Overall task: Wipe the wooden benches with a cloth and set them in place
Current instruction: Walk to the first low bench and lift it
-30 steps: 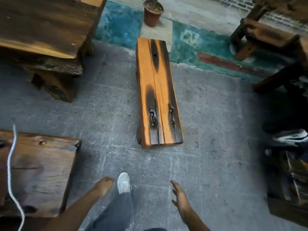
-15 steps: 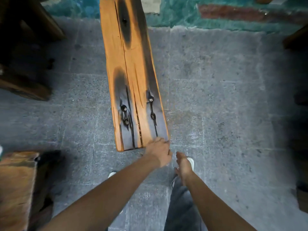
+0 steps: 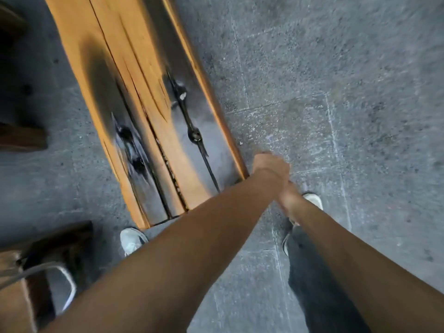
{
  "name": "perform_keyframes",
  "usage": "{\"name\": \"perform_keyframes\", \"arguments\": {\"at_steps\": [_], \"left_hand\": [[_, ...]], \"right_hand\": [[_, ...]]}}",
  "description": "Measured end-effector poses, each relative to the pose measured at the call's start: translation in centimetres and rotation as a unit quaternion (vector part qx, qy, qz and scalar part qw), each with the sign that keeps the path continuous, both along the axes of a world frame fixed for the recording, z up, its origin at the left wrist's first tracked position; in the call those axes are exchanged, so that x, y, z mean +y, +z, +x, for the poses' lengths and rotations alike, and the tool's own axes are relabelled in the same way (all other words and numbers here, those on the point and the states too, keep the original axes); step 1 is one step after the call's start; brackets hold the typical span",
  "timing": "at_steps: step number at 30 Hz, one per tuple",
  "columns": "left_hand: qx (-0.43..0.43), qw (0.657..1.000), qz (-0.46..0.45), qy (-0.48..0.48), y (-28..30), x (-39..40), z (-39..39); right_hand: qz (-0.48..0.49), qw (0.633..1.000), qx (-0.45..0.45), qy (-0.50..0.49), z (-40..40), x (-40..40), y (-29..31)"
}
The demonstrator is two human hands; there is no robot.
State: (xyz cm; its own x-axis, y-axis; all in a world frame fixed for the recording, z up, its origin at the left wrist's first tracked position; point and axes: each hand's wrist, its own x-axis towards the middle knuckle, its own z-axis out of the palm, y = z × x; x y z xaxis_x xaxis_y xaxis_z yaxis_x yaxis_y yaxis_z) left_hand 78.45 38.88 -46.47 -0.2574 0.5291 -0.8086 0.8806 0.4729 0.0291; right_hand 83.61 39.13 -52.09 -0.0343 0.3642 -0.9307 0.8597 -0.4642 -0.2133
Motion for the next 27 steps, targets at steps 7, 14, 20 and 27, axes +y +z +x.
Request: {"name": "perform_keyframes", "arguments": {"at_steps": [7, 14, 20, 27], "left_hand": [[0.059, 0.998, -0.027, 0.023, -2.3, -0.7, -2.0], [0.070, 0.997, 0.016, 0.026, 0.0, -2.1, -1.2], [0.102, 0.904, 0.272, 0.312, 2.1, -1.2, -0.5], [0.342, 0.462, 0.403, 0.712, 4.4, -5.7, 2.7]], "right_hand": [[-0.047, 0.996, 0.045, 0.063, -1.6, -1.1, -3.5], [-0.107, 0.912, 0.203, 0.341, 4.3, 4.1, -0.9], [0.038, 0.888, 0.215, 0.405, 1.5, 13.1, 0.8], [-0.012, 0.864, 0.340, 0.372, -7.4, 9.8, 6.3]]}}
